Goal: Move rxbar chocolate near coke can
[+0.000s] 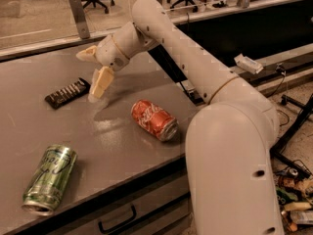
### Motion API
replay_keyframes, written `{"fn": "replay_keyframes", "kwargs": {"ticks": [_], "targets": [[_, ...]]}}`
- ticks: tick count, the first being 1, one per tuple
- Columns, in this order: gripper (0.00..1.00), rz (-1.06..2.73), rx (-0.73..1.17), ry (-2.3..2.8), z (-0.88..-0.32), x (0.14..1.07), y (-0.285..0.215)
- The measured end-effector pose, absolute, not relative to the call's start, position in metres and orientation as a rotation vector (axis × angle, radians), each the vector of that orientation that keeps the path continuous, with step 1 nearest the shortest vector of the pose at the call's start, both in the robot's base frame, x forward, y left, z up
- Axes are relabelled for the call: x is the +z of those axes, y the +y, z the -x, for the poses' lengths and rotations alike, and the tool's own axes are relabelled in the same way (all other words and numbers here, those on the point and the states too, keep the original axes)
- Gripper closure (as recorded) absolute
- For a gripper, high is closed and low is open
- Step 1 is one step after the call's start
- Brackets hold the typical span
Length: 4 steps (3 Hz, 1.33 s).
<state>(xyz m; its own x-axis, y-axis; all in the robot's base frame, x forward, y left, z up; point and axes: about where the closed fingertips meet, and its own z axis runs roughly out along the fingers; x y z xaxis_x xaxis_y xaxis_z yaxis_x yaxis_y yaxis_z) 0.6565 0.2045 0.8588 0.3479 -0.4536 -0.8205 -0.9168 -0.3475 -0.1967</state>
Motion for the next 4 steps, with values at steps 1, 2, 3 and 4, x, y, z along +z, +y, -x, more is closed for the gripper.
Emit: {"fn": "replay_keyframes", "kwargs": {"ticks": [1, 2, 3, 4], "targets": [[0.00, 1.965, 0.869, 1.211, -0.656, 0.851, 0.208], [0.18, 1.979, 0.880, 1.235, -0.655, 0.844, 0.211], [0.41, 1.991, 0.892, 1.254, -0.654, 0.838, 0.214], [0.64, 2.001, 0.908, 1.262, -0.653, 0.835, 0.216]]}}
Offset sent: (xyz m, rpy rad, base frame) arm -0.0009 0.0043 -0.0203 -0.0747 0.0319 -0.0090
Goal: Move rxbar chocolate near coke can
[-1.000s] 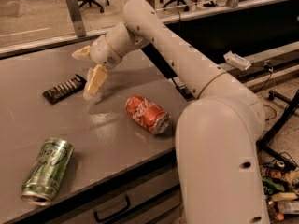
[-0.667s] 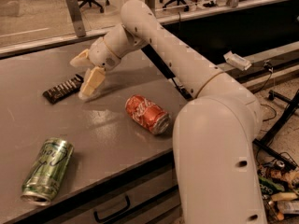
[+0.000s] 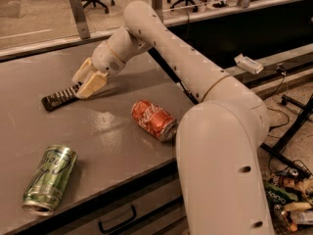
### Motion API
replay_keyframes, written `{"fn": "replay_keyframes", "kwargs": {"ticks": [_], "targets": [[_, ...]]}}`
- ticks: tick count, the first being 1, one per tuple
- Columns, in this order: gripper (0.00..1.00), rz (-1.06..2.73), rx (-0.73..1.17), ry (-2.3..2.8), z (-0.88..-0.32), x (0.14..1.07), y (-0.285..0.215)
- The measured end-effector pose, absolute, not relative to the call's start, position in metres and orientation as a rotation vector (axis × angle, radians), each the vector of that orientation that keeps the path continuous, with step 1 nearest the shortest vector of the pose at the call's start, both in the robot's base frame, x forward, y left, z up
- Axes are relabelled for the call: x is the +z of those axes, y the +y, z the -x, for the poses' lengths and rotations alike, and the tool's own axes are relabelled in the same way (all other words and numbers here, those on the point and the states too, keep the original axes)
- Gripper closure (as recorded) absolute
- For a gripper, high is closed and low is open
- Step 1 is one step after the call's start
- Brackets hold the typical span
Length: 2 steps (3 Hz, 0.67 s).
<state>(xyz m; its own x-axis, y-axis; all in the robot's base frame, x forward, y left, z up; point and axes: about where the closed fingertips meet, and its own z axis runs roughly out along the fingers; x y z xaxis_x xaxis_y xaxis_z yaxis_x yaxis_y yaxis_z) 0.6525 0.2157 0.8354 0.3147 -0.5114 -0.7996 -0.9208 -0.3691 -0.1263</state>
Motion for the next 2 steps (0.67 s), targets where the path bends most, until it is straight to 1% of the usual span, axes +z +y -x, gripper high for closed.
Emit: {"fn": "replay_keyframes", "kwargs": {"ticks": [1, 2], "targets": [[0.88, 2.009, 0.916, 1.267, -0.6522, 0.8342, 0.2157], [1.00, 2.002, 0.924, 1.262, -0.6542, 0.8390, 0.2108]]}}
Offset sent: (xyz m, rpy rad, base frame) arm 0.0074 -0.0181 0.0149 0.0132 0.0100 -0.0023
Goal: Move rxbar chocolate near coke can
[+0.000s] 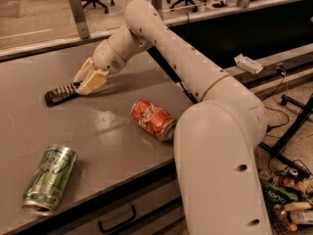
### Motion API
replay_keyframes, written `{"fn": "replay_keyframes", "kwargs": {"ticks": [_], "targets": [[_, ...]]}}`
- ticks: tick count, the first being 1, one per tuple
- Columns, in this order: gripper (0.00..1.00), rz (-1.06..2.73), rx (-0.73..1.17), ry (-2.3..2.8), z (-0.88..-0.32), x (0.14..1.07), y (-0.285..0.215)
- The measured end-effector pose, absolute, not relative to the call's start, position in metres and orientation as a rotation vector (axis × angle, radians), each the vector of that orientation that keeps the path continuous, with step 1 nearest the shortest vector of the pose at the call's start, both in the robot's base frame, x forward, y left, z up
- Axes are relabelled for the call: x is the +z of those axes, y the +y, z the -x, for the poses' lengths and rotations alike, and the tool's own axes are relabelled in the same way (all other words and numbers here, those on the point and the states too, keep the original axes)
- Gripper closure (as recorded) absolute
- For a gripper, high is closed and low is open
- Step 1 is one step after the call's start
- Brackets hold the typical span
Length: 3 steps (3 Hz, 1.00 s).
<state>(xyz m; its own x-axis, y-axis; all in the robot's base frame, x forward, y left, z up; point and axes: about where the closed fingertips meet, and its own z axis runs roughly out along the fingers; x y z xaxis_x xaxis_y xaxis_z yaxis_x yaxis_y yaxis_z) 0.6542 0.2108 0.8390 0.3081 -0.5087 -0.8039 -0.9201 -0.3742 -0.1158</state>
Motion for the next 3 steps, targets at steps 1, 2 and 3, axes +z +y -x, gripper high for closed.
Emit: {"fn": "replay_keyframes", "kwargs": {"ticks": [1, 2, 3], "targets": [[1.00, 2.005, 0.957, 1.178, -0.654, 0.854, 0.197], [1.00, 2.018, 0.959, 1.107, -0.654, 0.873, 0.171], [1.00, 2.050, 0.930, 1.066, -0.653, 0.890, 0.138]]}}
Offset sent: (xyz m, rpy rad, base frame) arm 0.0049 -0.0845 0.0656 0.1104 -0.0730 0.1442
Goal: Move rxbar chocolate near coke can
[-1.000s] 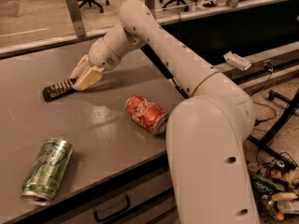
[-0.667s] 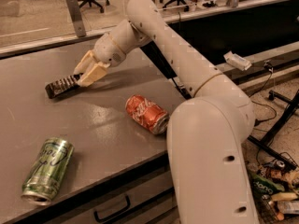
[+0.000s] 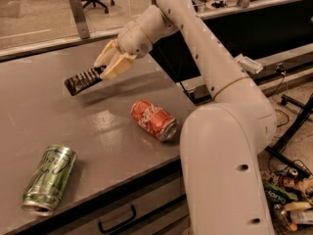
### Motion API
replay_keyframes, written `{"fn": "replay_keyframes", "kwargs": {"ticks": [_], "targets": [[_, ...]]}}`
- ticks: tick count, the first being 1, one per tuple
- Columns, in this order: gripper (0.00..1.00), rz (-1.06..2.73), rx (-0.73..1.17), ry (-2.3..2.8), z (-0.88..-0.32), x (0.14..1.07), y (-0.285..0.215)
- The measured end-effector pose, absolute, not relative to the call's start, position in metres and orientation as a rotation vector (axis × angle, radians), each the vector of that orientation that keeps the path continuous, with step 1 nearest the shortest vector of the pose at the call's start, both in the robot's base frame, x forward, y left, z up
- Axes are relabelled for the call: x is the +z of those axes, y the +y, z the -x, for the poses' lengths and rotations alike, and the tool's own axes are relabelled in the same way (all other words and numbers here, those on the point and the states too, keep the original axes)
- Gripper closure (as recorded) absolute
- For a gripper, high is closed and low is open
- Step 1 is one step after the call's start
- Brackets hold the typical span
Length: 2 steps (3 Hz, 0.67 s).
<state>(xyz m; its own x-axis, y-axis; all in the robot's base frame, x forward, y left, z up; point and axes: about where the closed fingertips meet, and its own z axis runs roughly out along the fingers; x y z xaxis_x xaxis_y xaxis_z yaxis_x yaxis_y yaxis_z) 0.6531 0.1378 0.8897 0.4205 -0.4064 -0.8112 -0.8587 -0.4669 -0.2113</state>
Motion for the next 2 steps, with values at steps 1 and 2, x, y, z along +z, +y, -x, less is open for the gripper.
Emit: {"fn": "replay_keyframes", "kwargs": {"ticks": [1, 2], "targets": [[1.00, 2.032, 0.881, 1.070, -0.653, 0.903, 0.102], [1.00, 2.034, 0.857, 1.080, -0.650, 0.905, 0.072]]}}
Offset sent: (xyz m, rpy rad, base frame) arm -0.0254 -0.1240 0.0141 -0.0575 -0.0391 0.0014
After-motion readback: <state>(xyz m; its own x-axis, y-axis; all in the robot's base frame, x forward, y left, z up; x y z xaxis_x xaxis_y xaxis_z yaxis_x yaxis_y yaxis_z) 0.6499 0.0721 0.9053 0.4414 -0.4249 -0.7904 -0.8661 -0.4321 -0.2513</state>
